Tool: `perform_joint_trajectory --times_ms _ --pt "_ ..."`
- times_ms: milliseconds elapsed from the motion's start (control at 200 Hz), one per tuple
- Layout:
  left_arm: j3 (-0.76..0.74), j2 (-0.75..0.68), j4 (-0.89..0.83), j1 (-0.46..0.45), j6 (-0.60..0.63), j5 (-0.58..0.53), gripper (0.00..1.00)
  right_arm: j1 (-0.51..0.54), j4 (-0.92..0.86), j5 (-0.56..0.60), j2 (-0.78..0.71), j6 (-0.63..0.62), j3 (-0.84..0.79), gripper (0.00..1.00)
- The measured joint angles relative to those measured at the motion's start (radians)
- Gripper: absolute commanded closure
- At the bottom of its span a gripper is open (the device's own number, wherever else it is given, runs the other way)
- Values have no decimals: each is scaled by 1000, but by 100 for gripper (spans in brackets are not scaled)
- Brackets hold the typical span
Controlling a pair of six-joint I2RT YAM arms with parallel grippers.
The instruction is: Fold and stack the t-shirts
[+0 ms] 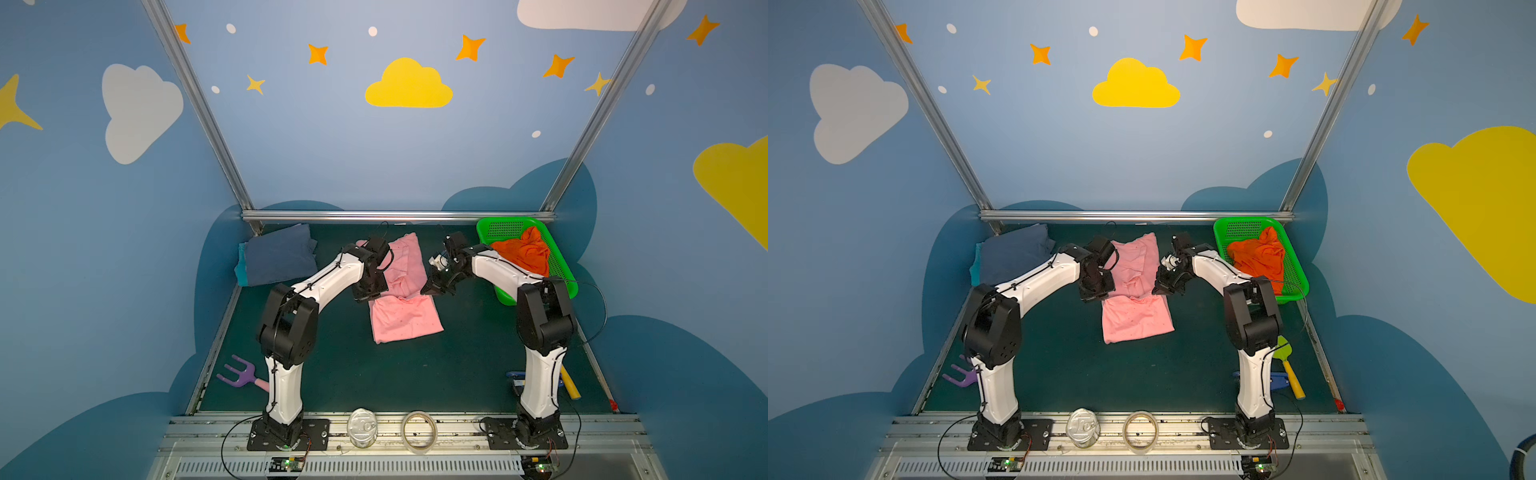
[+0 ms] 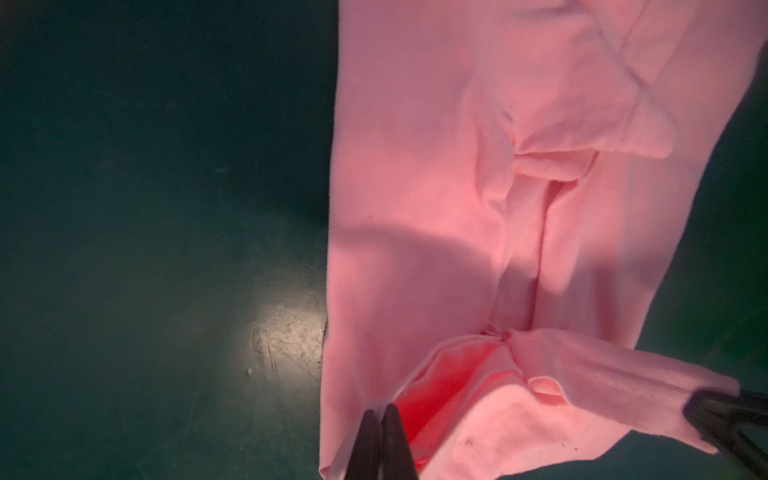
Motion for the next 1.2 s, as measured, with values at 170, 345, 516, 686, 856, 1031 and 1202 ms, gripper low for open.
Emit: perform_joint_trajectory --times_ms 170,345,516,686,856,1031,1202 --pt "71 13 -33 29 18 -32 96 -9 -10 6 9 3 80 100" --pt "161 83 -35 78 28 -42 96 -30 -9 5 80 4 183 100" --pt "249 184 -29 106 41 -33 96 -41 -16 6 187 4 271 100" --pt "320 287 -26 124 47 -16 82 -49 -29 5 270 6 335 88" --pt "370 333 -69 144 50 -31 65 -60 -38 4 291 12 362 71" --pt "425 293 -127 161 42 -106 65 -97 -48 27 253 4 379 67" --pt "238 80 -118 116 23 -140 69 -117 -32 87 54 -9 249 72"
